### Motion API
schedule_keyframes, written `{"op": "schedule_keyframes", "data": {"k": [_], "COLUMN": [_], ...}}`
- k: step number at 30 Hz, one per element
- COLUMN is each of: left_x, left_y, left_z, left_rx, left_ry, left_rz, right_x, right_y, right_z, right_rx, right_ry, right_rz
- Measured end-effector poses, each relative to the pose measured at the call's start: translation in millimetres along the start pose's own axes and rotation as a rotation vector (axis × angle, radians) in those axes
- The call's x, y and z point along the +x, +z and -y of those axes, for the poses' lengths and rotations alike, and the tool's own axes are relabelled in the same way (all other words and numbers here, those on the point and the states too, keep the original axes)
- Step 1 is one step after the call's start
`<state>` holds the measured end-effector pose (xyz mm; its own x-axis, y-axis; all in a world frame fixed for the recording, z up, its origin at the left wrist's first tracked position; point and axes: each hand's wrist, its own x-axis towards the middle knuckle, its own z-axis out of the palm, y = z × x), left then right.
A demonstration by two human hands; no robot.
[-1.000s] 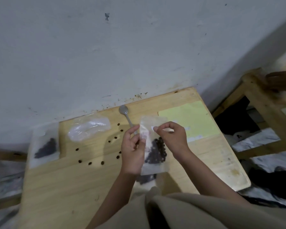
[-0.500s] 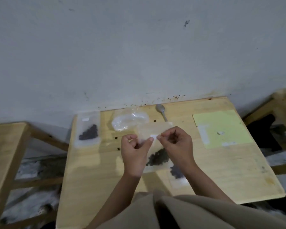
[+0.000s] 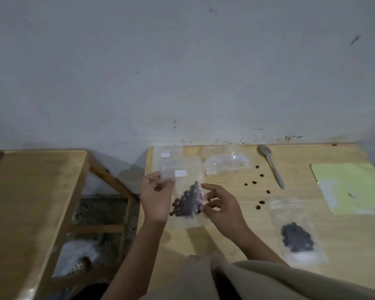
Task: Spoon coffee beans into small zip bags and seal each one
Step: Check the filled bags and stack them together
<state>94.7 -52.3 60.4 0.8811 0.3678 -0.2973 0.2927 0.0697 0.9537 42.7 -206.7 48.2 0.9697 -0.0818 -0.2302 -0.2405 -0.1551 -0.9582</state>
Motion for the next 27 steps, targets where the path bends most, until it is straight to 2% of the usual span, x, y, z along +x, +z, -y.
{"op": "schedule_keyframes", "data": {"k": [5,10,13,18,23,27], "left_x": [38,63,85,106,100,70], "left_y": [-22,-25,-20,-14,-13,-6], "left_z": [23,34,38,46,50,48], "left_rx": [0.409,0.611,0.737,0.841,0.861,0.773], "left_ry": [0.032,0.113,0.188,0.217,0.210,0.274], "left_rz": [0.156,0.117,0.158,0.166,0.130,0.062], "right_x": [52,104,126,149,137,104], "right_y": [40,66,78,84,77,56], "right_z": [2,-6,-12,-23,-25,-25], "right_rx": [-0.042,-0.224,-0.344,-0.536,-0.515,-0.474], "right_ry": [0.058,0.085,0.106,0.132,0.113,0.014], "right_rz": [-0.088,-0.101,-0.097,-0.047,-0.041,-0.081]}}
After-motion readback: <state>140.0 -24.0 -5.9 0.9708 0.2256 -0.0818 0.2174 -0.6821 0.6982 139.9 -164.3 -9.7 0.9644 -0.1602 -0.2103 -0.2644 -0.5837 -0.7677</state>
